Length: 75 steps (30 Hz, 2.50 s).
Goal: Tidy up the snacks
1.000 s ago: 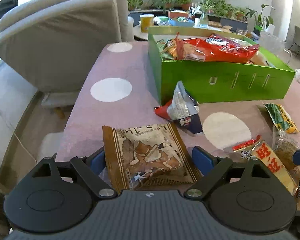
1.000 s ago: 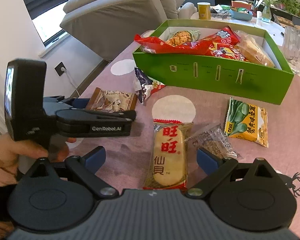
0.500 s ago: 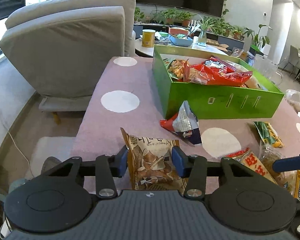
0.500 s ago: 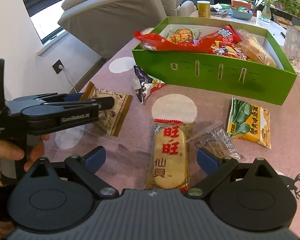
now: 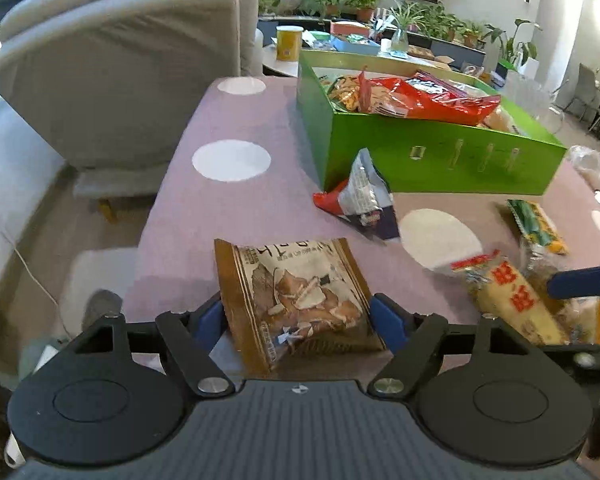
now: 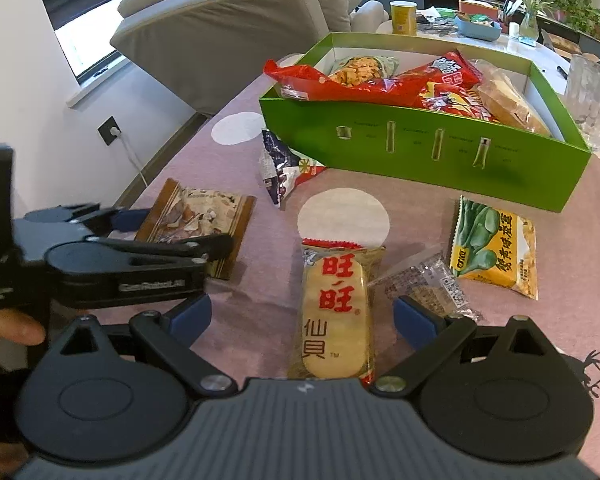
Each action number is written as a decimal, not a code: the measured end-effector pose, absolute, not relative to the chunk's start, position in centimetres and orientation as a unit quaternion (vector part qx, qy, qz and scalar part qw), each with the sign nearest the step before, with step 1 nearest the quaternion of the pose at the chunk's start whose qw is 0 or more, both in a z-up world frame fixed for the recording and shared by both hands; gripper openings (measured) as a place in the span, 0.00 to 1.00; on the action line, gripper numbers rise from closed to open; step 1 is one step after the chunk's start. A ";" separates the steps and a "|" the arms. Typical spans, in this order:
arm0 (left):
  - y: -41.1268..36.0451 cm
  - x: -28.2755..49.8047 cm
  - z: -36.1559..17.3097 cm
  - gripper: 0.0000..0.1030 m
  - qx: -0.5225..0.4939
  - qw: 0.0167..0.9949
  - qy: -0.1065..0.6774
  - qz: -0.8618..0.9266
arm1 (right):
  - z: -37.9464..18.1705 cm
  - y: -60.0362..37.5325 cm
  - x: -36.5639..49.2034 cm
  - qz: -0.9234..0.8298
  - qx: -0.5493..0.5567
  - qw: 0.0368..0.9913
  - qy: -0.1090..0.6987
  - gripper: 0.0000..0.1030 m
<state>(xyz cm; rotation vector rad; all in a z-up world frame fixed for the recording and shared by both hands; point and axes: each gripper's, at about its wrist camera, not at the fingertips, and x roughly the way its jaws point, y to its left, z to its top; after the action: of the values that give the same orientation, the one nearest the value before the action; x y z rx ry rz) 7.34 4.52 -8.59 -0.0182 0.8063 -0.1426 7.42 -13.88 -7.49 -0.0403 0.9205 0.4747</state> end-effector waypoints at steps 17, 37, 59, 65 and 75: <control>4.9 4.6 -8.0 0.76 0.009 0.909 0.401 -0.117 | -6.7 -15.5 7.7 0.204 0.020 0.886 0.416 0.41; 4.9 2.4 -7.2 0.84 0.130 0.930 0.337 -0.071 | -5.8 -15.6 7.1 0.221 0.030 0.890 0.397 0.41; 4.1 5.5 -9.1 0.64 0.077 0.915 0.357 -0.170 | -5.7 -15.3 7.1 0.217 0.028 0.889 0.402 0.41; 4.2 4.8 -7.4 0.64 0.065 0.931 0.327 -0.151 | -5.6 -15.6 7.1 0.216 0.031 0.891 0.397 0.41; 3.9 4.1 -3.2 0.64 0.050 0.951 0.264 -0.152 | -3.7 -16.4 7.2 0.210 0.036 0.906 0.365 0.41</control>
<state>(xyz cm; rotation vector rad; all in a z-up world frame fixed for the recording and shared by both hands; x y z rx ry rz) 4.14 3.93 -3.20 0.1012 0.5362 -0.3083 7.18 -16.39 -3.69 0.0738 0.7534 0.4346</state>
